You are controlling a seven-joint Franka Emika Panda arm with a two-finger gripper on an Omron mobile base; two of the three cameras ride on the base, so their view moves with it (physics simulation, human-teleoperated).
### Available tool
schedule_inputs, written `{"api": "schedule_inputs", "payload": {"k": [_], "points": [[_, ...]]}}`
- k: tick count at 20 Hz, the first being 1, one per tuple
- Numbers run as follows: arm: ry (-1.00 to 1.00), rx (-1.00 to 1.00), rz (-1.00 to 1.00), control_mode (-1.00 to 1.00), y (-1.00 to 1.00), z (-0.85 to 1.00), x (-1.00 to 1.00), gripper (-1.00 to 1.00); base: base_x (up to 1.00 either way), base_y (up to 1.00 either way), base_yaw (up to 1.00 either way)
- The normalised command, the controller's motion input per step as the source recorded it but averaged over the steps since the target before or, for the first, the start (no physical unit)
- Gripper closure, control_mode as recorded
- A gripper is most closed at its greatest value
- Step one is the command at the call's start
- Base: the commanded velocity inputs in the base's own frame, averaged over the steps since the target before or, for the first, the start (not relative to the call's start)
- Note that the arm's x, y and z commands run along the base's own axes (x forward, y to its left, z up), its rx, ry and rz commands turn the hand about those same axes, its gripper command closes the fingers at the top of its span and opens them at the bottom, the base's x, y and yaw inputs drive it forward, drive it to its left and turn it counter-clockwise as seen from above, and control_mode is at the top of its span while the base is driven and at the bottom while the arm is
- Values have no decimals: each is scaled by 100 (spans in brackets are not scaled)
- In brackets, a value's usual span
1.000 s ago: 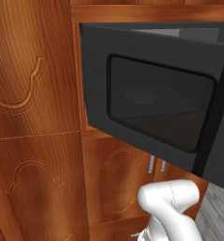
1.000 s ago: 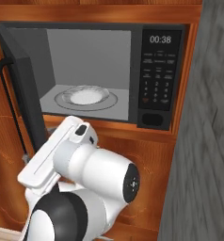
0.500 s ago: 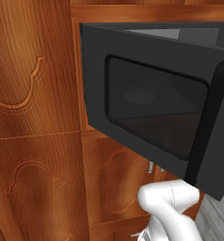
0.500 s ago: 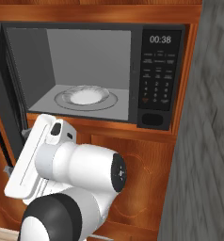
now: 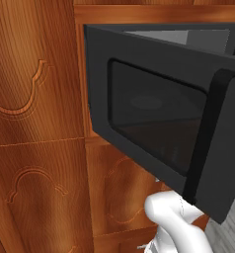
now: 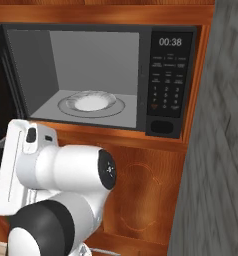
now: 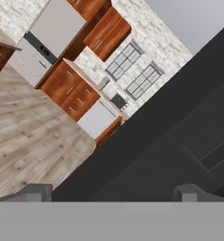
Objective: Pick the bell pepper from the counter and place it in the microwave. Then turn on the microwave.
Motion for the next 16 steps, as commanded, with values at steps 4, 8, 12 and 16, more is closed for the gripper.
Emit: {"api": "schedule_inputs", "payload": {"k": [4, 8, 12, 16], "points": [[-16, -7, 8, -100, 35, 0, -14, -100, 0, 0, 0], [-14, -7, 6, -100, 43, 0, -9, -100, 0, 0, 0], [-13, -7, 5, -100, 42, 0, -5, -100, 0, 0, 0], [-13, -7, 5, -100, 43, 0, -1, -100, 0, 0, 0]]}}
